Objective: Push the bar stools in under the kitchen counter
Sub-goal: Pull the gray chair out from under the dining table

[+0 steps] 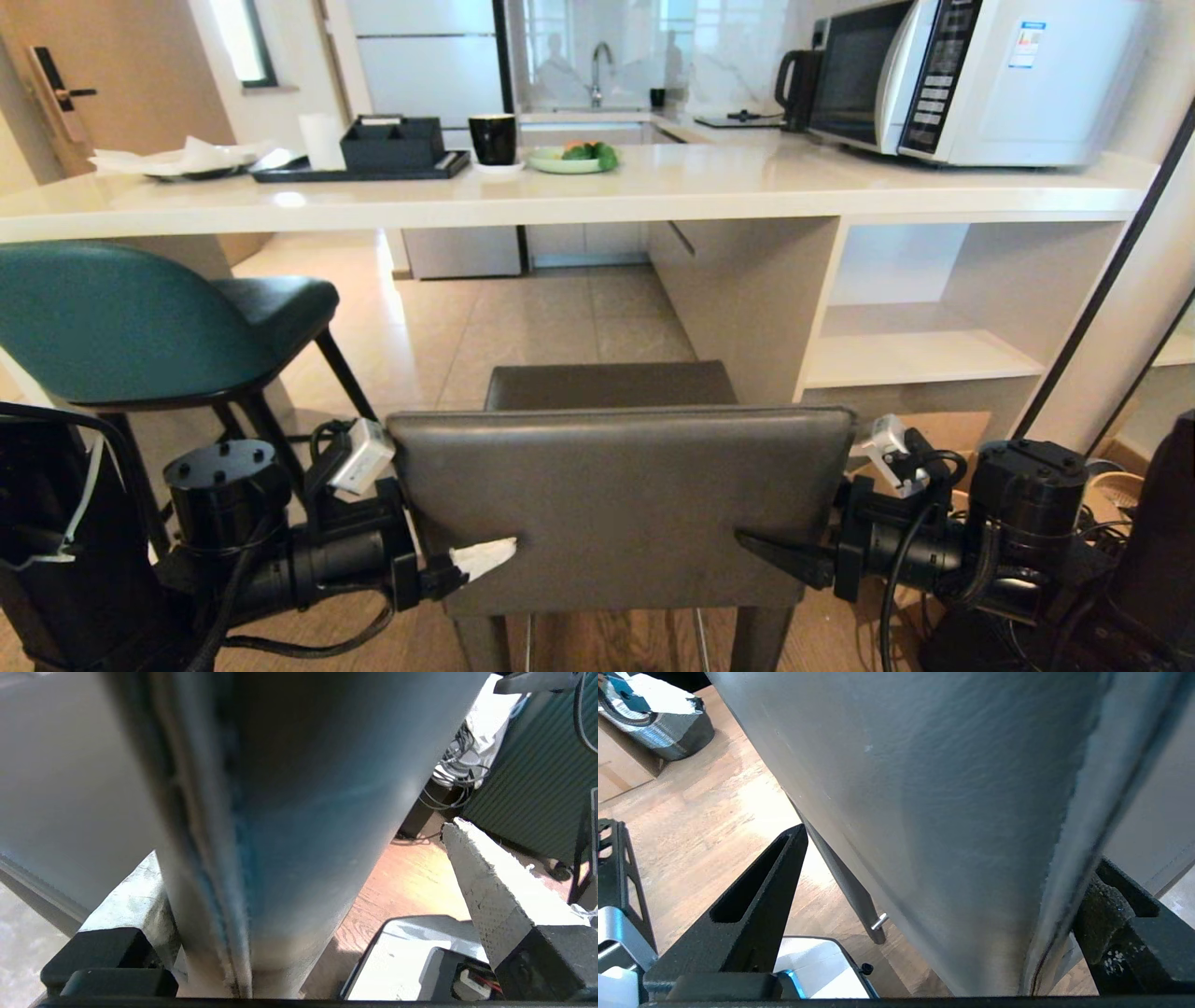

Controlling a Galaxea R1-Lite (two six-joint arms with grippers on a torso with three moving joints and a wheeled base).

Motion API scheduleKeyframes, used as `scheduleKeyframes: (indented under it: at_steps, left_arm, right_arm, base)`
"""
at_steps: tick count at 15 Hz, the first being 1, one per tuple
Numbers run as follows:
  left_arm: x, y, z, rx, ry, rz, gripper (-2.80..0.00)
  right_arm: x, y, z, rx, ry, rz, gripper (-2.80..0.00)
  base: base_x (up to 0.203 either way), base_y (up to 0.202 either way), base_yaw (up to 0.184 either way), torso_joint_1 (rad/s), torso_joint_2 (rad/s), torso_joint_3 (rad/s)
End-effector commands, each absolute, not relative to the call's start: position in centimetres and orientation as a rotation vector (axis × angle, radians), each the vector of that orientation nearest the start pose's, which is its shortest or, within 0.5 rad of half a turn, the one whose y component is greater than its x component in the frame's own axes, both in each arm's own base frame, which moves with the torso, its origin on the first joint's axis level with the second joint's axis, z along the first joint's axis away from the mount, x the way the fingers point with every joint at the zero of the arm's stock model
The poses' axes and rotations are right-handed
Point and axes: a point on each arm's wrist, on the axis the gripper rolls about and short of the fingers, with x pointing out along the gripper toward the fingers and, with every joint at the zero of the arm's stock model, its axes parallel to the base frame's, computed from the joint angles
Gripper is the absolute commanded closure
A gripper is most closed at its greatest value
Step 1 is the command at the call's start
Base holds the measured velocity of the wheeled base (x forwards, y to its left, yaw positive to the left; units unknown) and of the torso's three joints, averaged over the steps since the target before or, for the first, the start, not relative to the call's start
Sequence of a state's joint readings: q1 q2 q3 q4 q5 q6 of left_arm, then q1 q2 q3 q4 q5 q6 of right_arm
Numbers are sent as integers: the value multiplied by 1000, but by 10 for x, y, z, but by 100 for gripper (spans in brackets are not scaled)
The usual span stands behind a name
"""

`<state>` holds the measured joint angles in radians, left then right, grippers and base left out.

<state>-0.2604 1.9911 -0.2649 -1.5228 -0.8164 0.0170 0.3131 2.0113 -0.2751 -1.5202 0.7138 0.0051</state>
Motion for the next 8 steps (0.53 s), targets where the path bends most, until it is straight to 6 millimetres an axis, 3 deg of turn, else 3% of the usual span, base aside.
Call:
scheduleKeyframes:
  at_steps: [1,8]
  left_arm:
    - [249,-90,72,-39,185,-1096,-280]
    - [244,-111,68,-45,208,-1164,-280]
  right_arm:
    - [250,97,68,47,210,1025,-280]
    - [249,91,69,46,210,983,-280]
  base:
    - [0,0,0,0,0,0]
    - [0,0,0,0,0,0]
